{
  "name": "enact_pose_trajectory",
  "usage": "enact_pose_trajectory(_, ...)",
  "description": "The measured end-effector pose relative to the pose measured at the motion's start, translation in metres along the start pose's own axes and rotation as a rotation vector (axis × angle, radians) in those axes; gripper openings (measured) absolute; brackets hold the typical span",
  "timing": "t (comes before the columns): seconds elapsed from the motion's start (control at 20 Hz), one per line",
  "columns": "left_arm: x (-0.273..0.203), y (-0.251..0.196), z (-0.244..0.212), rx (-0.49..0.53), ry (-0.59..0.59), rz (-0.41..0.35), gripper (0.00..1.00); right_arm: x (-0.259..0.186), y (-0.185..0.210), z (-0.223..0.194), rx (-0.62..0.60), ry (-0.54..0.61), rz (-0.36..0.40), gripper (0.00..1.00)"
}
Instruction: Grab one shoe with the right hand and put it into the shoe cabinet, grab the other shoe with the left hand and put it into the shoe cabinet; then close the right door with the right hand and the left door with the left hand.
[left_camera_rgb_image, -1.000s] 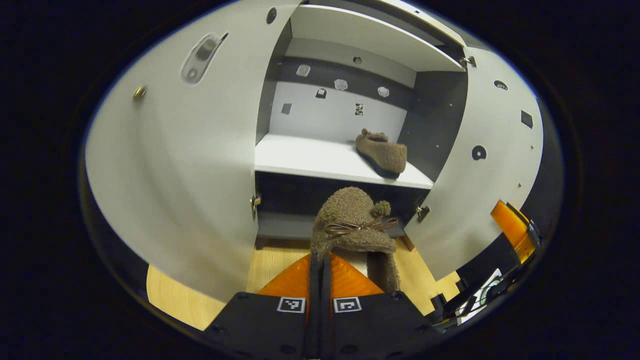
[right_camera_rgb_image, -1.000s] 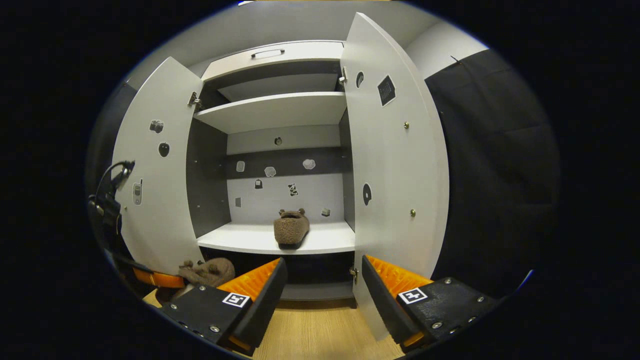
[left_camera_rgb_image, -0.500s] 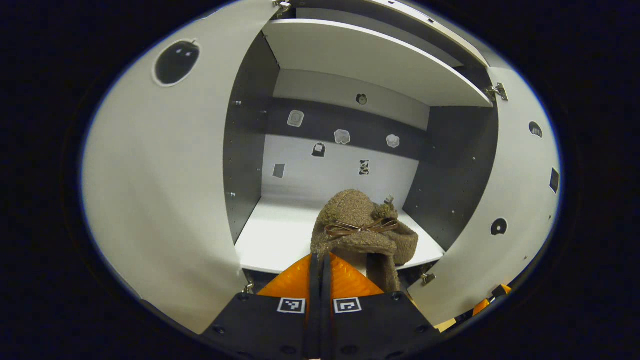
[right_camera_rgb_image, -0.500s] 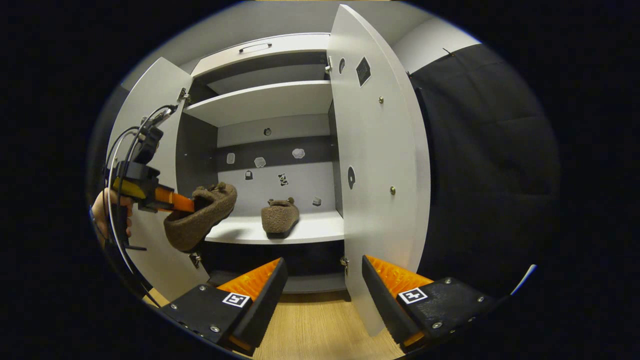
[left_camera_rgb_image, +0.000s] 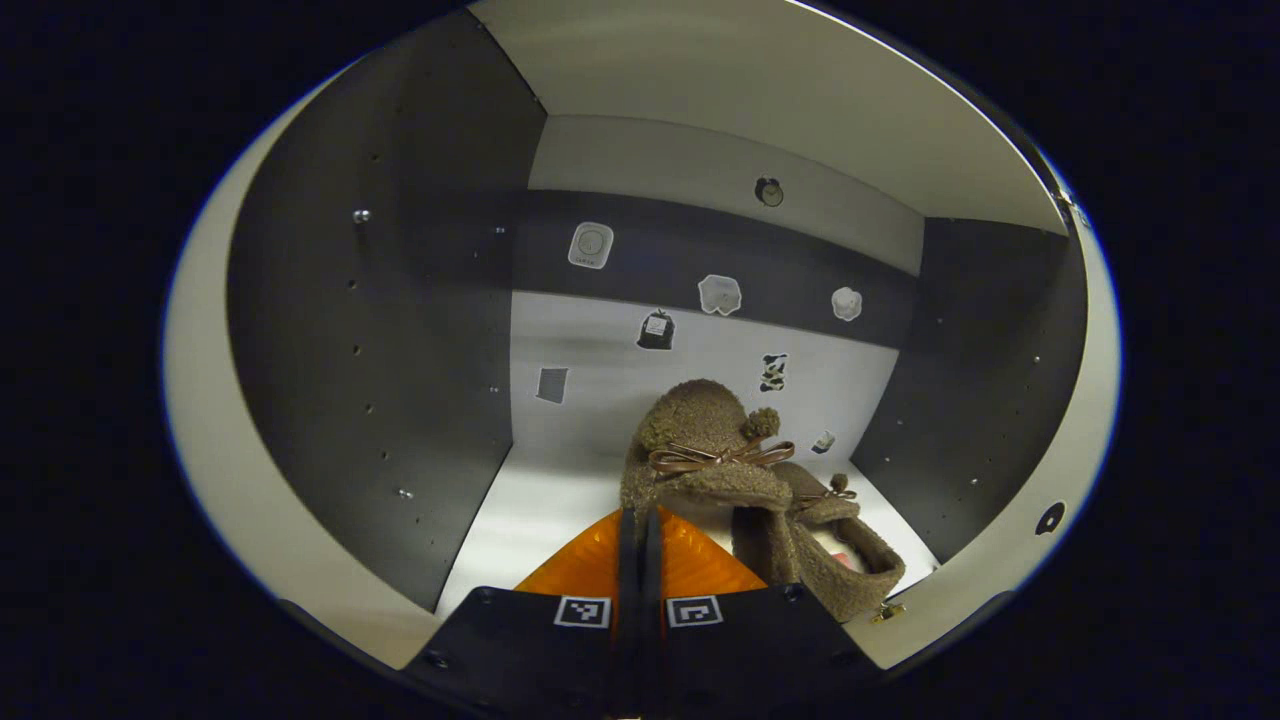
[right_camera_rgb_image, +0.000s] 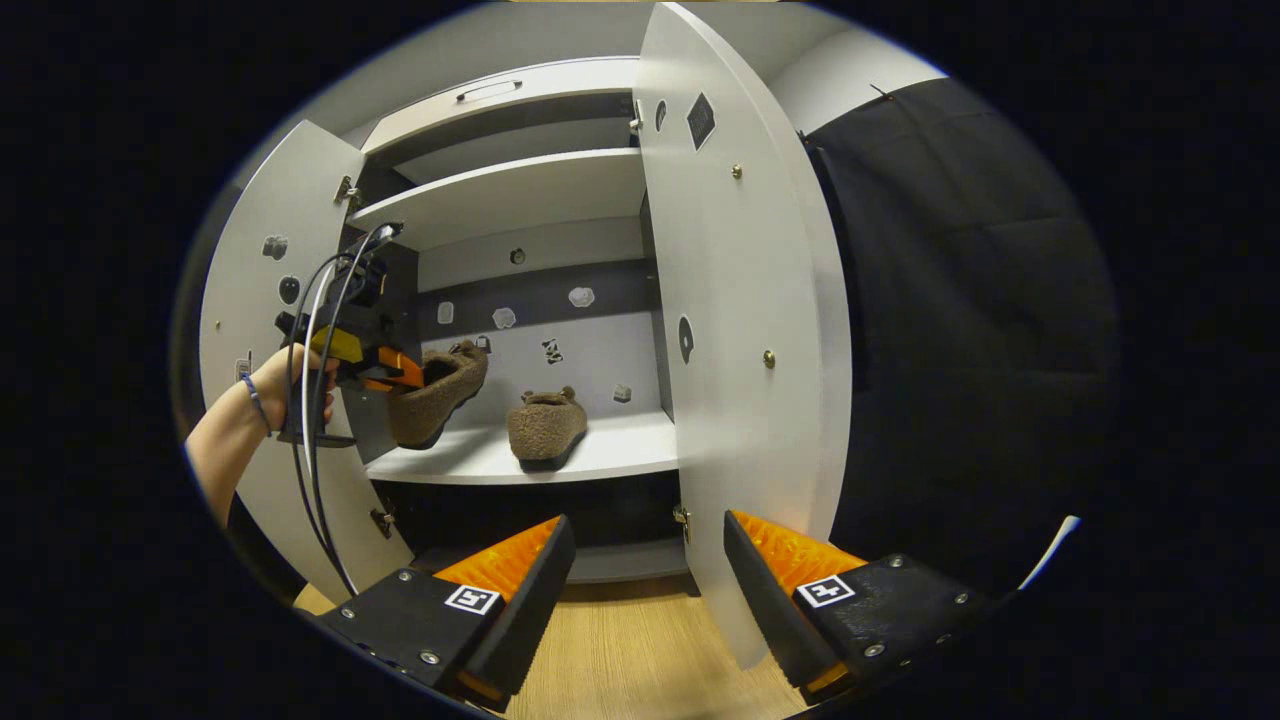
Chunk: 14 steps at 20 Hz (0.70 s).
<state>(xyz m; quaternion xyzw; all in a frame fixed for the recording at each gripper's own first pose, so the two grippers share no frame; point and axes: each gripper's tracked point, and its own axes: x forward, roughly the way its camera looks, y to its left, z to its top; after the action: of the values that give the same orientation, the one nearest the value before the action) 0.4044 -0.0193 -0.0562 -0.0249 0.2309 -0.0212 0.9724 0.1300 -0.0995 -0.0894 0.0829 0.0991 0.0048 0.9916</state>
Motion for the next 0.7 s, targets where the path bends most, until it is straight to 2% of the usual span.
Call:
enact_pose_trajectory(0.15,0.023,0.006,-0.015,0.023,0.05,0.024,0.06,0.002,0.0,0.003,-0.003,-0.004,-0.002,0.92)
enact_pose_trajectory(0.3,0.035,0.013,-0.028,0.002,0.089,0.045,0.07,0.003,0.001,0.005,0.004,-0.004,-0.003,0.92)
enact_pose_trajectory(0.35,0.032,0.014,-0.033,-0.004,0.105,0.052,0.11,0.003,0.002,0.005,0.008,-0.003,-0.002,0.92)
enact_pose_trajectory(0.4,0.028,0.015,-0.027,0.008,0.08,0.049,0.19,0.003,0.002,0.005,0.009,-0.003,-0.002,0.92)
enact_pose_trajectory(0.45,0.025,0.015,-0.018,0.026,0.045,0.05,0.23,0.003,0.003,0.004,0.008,-0.002,-0.002,0.92)
enact_pose_trajectory(0.5,0.017,0.012,-0.009,0.038,0.024,0.035,0.22,0.002,0.003,0.004,0.007,-0.001,-0.001,0.92)
enact_pose_trajectory(0.55,0.007,0.01,-0.003,0.05,0.005,0.031,0.26,0.001,0.004,0.003,0.005,0.001,0.002,0.92)
enact_pose_trajectory(0.6,-0.003,0.008,0.004,0.056,-0.016,0.023,0.36,0.0,0.006,0.003,0.004,0.001,0.005,0.92)
enact_pose_trajectory(0.65,-0.014,0.005,0.011,0.058,-0.041,0.016,0.36,0.0,0.007,0.003,0.002,0.001,0.009,0.92)
enact_pose_trajectory(0.7,-0.029,0.005,0.018,0.056,-0.067,0.018,0.45,-0.002,0.009,0.003,-0.002,0.001,0.013,0.92)
